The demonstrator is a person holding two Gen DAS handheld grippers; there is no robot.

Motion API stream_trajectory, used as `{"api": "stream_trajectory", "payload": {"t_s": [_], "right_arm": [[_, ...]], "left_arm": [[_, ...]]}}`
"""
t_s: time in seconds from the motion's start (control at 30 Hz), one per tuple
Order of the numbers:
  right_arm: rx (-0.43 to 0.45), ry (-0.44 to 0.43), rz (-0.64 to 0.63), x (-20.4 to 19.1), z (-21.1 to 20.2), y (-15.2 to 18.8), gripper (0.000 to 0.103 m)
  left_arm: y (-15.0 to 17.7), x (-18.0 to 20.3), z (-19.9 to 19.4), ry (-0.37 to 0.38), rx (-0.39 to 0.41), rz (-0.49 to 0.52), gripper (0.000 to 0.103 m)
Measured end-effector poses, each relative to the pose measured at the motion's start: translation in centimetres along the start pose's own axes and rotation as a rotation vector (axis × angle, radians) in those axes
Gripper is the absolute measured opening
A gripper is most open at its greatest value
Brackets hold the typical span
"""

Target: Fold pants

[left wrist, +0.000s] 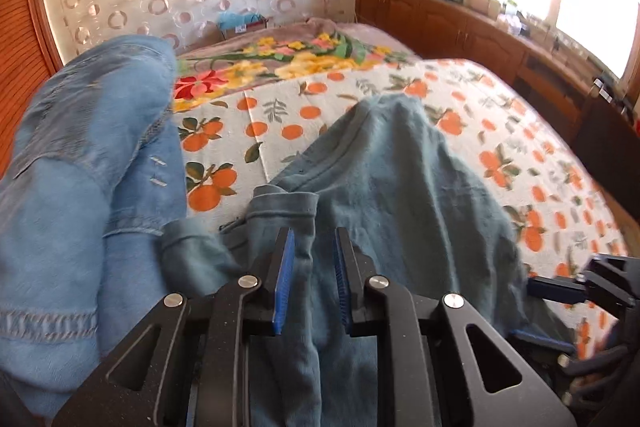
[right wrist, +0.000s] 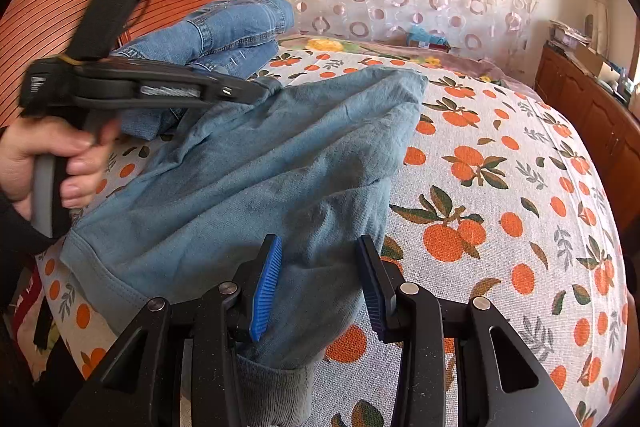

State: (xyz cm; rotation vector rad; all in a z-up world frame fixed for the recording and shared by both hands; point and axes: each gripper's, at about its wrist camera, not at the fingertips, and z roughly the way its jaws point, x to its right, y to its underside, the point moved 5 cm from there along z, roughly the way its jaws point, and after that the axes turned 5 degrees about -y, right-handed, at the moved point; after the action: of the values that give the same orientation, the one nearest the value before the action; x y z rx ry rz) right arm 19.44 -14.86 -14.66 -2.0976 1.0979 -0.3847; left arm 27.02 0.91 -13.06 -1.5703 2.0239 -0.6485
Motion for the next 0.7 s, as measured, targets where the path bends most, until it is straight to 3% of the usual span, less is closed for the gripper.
{"api": "stream_trajectory", "payload": {"t_s": [0.17, 0.37, 0.57, 0.7], "right_arm": [[0.002, -0.003, 0.003, 0.1, 0.0, 0.0, 0.04], [0.005, -0.008, 0.008, 0.2, -0.1, 0.0, 0.04], [0.004, -0.008, 0.008, 0.2, -0.1, 0.0, 0.04], [0.004, -0.008, 0.008, 0.2, -0.1, 0.0, 0.04]], "left_arm": [[-0.3, -0.9, 1.8, -0.132, -0.036, 0.034, 0.021], [-0.3, -3.3, 0.4, -0.285, 0.014, 0.047, 0.015], [-0.2, -5.9, -3.0, -0.283, 0.06, -0.005, 0.015], [0.7, -5.5, -5.0, -0.2, 0.082, -0.03, 0.018]]}}
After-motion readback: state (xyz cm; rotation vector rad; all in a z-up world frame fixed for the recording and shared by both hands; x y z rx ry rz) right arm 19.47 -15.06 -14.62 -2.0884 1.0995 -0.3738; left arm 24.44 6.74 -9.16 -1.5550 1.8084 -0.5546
